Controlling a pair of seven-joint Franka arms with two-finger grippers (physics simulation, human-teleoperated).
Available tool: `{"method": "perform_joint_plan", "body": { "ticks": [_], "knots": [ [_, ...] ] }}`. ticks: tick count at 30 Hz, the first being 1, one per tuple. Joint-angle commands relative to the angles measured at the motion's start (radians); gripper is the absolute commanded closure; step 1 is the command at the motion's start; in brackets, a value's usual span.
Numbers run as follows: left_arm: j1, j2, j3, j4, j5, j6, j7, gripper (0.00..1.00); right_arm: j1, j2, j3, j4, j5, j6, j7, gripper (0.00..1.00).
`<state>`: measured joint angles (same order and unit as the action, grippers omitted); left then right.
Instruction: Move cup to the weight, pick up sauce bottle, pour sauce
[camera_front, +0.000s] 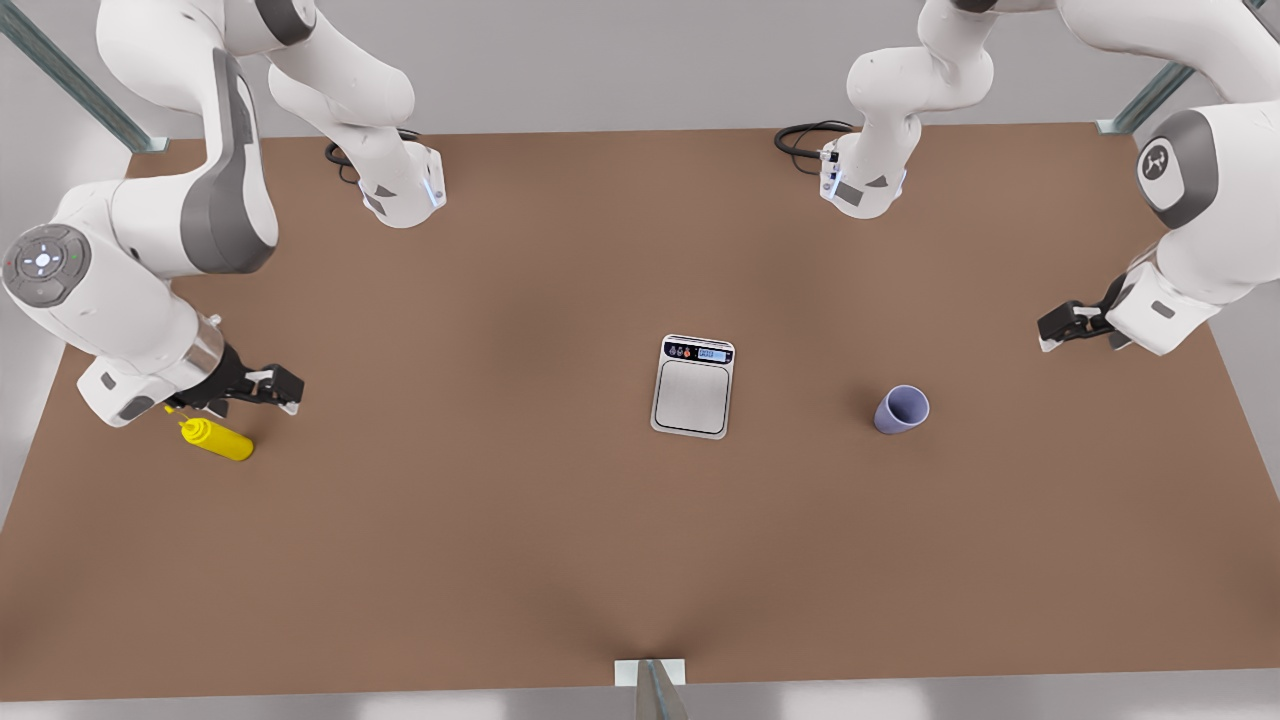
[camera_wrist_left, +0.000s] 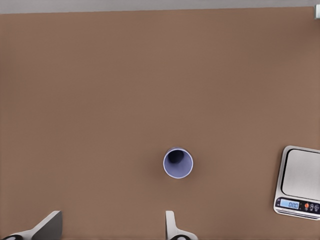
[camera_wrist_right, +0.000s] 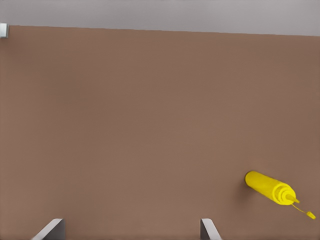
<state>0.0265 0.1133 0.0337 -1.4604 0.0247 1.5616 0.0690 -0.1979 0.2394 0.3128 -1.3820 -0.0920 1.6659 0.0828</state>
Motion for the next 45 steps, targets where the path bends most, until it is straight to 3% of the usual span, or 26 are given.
{"method": "perform_joint_plan", "body": {
  "ticks": [1,6,10,17,24,27,45],
  "knots": [
    [0.0,0.0,0.0,0.0,0.0,0.0,0.0,0.0,0.0,0.0,0.0,0.001,0.0,0.0,0.002,0.0],
    [0.023,0.094,0.002,-0.146,0.006,0.038,0.009,0.0,-0.003,0.001,0.0,-0.003,0.008,-0.009,0.002,0.0],
    [0.02,0.043,0.002,-0.426,0.003,0.351,0.014,0.0,0.003,0.008,0.0,-0.005,0.02,-0.132,-0.06,0.0],
    [-0.016,0.042,0.0,-0.684,0.001,0.667,0.014,0.0,-0.362,0.069,-0.001,0.052,0.388,-0.133,-1.147,0.0],
    [-0.039,0.121,-0.005,-0.689,0.001,0.683,0.012,0.0,-0.594,0.261,-0.003,0.05,0.75,-0.216,-1.693,0.0],
    [-0.039,0.144,-0.005,-0.678,0.0,0.726,0.002,0.0,-0.666,0.359,-0.003,0.038,0.819,-0.235,-1.695,0.0],
    [-0.042,0.259,-0.006,-0.669,0.003,0.764,0.006,0.0,-0.775,0.635,-0.006,0.038,0.87,-0.293,-2.088,0.0]
  ]
}}
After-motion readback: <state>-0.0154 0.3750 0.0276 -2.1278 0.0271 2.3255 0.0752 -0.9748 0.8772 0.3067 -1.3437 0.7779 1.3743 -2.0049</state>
